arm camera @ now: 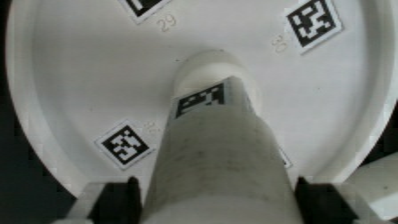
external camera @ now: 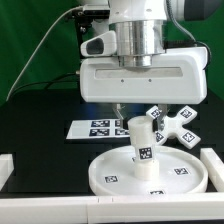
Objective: Assemble round table
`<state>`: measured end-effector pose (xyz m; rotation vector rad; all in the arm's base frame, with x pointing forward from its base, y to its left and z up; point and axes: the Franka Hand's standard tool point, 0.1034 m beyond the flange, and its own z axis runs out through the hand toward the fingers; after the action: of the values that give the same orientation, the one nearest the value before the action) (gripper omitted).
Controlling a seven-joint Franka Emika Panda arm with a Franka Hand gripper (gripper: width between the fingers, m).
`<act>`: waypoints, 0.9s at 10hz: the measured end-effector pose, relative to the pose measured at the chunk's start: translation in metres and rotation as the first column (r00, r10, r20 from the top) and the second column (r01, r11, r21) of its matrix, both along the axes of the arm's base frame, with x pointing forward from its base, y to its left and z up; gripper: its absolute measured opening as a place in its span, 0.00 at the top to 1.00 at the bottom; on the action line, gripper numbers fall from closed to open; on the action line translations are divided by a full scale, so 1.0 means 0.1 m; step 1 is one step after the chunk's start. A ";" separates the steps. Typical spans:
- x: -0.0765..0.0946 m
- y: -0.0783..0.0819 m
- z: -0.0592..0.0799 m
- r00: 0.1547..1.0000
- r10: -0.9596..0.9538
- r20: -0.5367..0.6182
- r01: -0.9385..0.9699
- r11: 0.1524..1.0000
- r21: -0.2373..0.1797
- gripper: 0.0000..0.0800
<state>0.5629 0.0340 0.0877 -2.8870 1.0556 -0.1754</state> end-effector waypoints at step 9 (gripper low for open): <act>-0.03 0.15 -0.02 0.645 -0.763 -0.054 0.761 0.633 0.142 0.48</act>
Offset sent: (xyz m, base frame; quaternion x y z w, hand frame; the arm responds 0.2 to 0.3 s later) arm 0.0029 0.0215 -0.0127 0.0388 -0.0159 0.4196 0.9067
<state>0.5604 0.0485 0.0860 -2.0958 2.1234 -0.1313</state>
